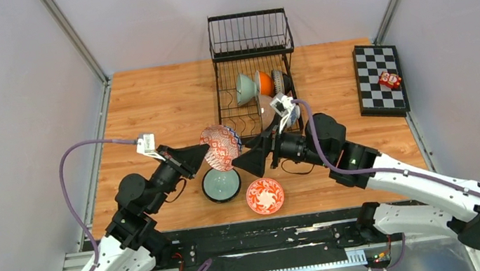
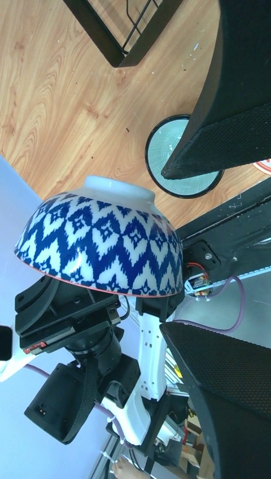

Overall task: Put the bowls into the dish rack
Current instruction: Place the bowl in the dish rack.

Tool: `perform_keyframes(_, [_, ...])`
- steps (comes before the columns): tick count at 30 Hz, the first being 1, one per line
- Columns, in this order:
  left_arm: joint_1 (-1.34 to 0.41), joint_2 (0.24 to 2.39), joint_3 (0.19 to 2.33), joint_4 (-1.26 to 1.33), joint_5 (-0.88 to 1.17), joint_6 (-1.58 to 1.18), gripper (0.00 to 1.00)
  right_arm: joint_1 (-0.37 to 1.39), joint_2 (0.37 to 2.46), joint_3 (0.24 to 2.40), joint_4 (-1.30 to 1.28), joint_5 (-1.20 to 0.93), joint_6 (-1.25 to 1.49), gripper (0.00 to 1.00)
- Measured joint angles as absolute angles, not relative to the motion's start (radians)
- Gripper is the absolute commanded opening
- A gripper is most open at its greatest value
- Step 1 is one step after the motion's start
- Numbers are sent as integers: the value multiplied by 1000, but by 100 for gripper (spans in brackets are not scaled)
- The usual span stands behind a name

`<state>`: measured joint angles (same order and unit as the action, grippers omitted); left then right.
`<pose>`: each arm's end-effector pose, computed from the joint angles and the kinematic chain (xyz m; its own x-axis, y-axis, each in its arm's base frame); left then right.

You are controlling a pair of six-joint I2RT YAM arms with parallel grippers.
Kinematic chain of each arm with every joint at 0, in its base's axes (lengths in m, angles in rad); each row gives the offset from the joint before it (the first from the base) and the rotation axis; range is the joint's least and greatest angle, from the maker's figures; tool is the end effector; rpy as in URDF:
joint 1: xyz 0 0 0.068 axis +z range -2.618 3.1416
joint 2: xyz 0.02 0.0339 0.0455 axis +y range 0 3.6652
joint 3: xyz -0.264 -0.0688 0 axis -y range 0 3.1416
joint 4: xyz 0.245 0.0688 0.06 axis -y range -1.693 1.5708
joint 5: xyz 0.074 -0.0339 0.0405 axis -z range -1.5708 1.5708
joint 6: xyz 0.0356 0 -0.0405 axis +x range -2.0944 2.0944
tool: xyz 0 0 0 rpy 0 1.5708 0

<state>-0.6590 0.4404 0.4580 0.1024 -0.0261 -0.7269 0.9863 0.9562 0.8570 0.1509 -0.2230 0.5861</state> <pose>0.1064 -0.0813 0.3035 -0.3225 -0.5905 -0.7398 0.5050 0.5537 -0.6621 0.1182 0.1929 0.3702 -0.4935 0.2317 -0.8383 -0.7949 0.2710 0.5429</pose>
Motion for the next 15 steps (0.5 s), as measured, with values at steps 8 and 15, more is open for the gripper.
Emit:
perform_keyframes(8, [-654, 424, 411, 186, 1, -780, 0, 1011, 981, 859, 191, -204, 588, 97])
perform_keyframes(15, [-650, 421, 401, 234, 19, -804, 0, 1026, 997, 873, 218, -192, 588, 95])
